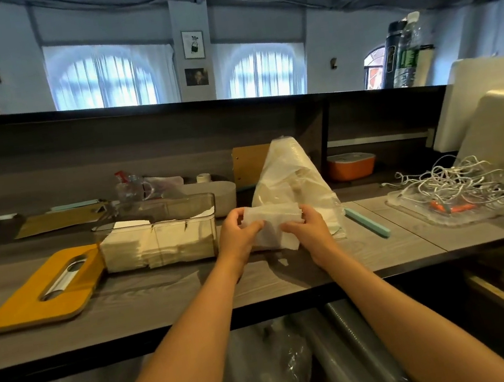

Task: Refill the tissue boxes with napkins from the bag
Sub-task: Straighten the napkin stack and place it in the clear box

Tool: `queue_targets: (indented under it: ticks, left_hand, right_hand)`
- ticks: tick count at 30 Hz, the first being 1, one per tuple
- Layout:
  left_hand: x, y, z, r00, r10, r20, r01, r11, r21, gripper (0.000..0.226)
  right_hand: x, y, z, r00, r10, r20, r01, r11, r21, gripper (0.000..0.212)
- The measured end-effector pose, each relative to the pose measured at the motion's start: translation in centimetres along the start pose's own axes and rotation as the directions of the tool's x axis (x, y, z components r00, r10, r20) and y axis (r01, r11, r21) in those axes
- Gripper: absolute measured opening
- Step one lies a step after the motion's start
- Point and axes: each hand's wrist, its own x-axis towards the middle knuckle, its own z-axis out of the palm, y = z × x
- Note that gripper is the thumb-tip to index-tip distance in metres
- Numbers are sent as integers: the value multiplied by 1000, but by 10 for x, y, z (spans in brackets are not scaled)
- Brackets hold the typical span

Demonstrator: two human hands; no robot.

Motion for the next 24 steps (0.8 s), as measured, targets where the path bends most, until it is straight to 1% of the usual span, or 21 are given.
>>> queue_targets:
  ticks: [2, 3, 5, 7, 9, 11, 12, 13, 16, 19, 21, 23, 24]
  left_hand:
    - [-3, 2, 2, 999, 3, -43, -1, 998, 67, 24]
    - [-3, 3, 4, 997, 15, -69, -9, 995, 100, 24]
    - [-4, 3, 8, 993, 45, -108, -24, 982, 190, 27]
    - [-3, 3, 14, 983, 61, -175, -16, 969, 246, 30]
    - [-1, 3, 20, 954, 52, -295, 17, 973, 228, 33]
    - [1, 3, 24, 926, 45, -374, 24, 984, 179, 33]
    - [3, 3, 25, 922, 46, -384, 25, 984, 178, 32]
    - [5, 4, 26, 923, 49, -381, 29, 980, 198, 31]
    - [6, 5, 25, 925, 39, -378, 49, 974, 220, 19]
    - [6, 3, 24, 934, 29, -357, 48, 978, 204, 13]
    - [6, 4, 24, 940, 35, -338, 40, 977, 212, 17]
    - [5, 3, 24, 943, 34, -332, 39, 977, 210, 21]
    - [4, 4, 23, 941, 35, -337, 40, 976, 212, 21]
  right_hand:
    - [-1, 0, 4, 999, 6, 46, -5, 999, -38, 52]
    - [0, 1, 6, 999, 15, 44, -13, 999, -52, 57]
    - [2, 0, 8, 1000, 13, -10, -14, 997, -75, 57]
    - [5, -2, 11, 997, 0, -78, -8, 995, -104, 52]
    - [10, -2, 13, 991, 7, -132, -24, 991, -132, 46]
    - [14, -2, 19, 983, 41, -178, -54, 996, -72, 40]
    - [16, -1, 23, 979, 61, -193, -66, 998, -19, 37]
    - [18, 0, 27, 977, 63, -204, -65, 998, -2, 35]
    - [23, 4, 30, 974, 32, -224, -38, 999, -25, 30]
    - [27, 7, 24, 963, 65, -262, -64, 998, 11, 35]
    - [28, 7, 24, 974, 54, -218, -55, 998, 0, 36]
    - [25, 7, 27, 987, 31, -159, -38, 999, -38, 32]
    - [23, 7, 27, 986, 32, -165, -41, 998, -50, 29]
